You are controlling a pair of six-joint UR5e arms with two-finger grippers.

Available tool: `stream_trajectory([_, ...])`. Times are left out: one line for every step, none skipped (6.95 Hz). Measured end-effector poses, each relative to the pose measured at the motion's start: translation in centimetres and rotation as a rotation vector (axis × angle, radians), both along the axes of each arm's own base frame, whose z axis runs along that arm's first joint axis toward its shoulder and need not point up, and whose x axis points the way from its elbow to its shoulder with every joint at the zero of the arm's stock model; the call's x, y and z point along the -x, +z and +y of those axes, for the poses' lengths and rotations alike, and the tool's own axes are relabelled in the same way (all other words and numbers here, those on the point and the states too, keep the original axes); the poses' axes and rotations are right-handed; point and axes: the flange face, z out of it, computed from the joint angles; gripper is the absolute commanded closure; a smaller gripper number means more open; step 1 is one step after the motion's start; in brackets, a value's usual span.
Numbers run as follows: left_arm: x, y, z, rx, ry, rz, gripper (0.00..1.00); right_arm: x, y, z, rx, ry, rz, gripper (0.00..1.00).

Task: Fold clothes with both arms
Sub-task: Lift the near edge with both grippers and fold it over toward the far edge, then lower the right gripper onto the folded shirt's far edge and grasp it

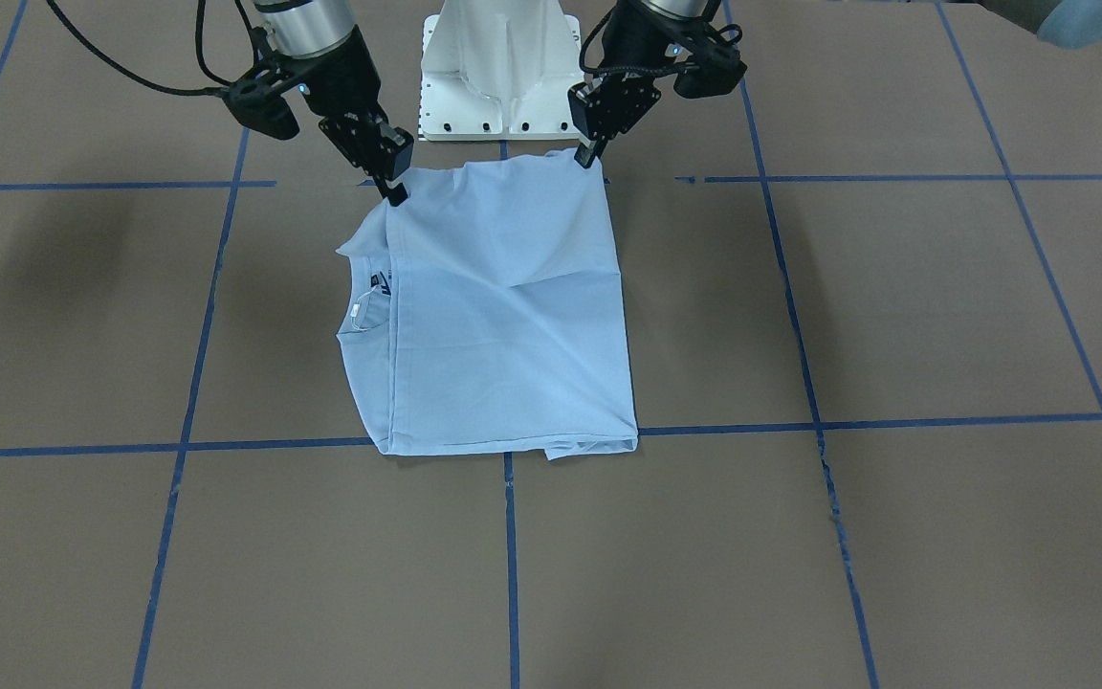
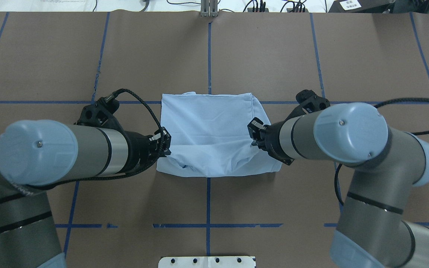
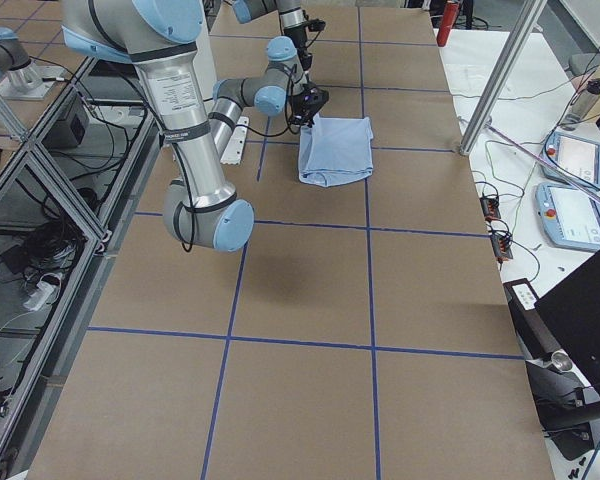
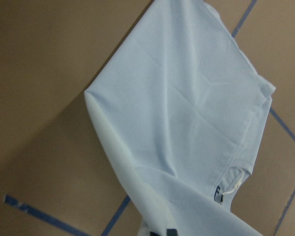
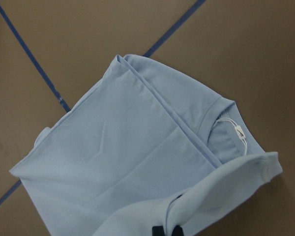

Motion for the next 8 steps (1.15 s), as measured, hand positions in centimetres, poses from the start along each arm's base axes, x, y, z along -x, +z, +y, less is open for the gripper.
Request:
stream_trajectory([-0.3,0.7,-3.2,-0.037,-0.027,-0.039,0.84,0.6,0.7,-3.1,-0.003,-0.002,0.036,1.0])
stream_trajectory([-1.7,2.5,-6.7,-0.06,-0.052,-0.063,0.75,2.3,1.7,-6.0,-0.008,-0.007,0.077,0.66])
stream_trajectory([-3.8,5.3,-10.5,-0.083,-0.076,-0.079,0.62,5.1,3.3,-9.6,-0.025,-0.015,0.112,0.27])
stream_trajectory([-5.1,7.8,-14.8,-0.123,-0.097,-0.105,0.01,7.8,5.8,-14.3,-0.062,-0.025,0.138,0.0])
stream_trajectory([-4.3,10.1,-19.9,-0.184,-0.134,-0.153,0.0,8.1,7.9,-20.7,-0.123,-0.067,0.166,0.0])
stream_trajectory([-1.8,11.7,-24.2,-0.255,-0.173,-0.207,0.0,5.1,9.3,-26.7,-0.188,-0.139,0.187,0.0])
stream_trajectory([0.5,12.4,-26.6,-0.314,-0.188,-0.25,0.0,1.1,10.2,-30.4,-0.228,-0.189,0.188,0.0])
stream_trajectory([1.5,12.4,-27.4,-0.343,-0.191,-0.265,0.0,-1.0,10.5,-31.7,-0.245,-0.215,0.174,0.0])
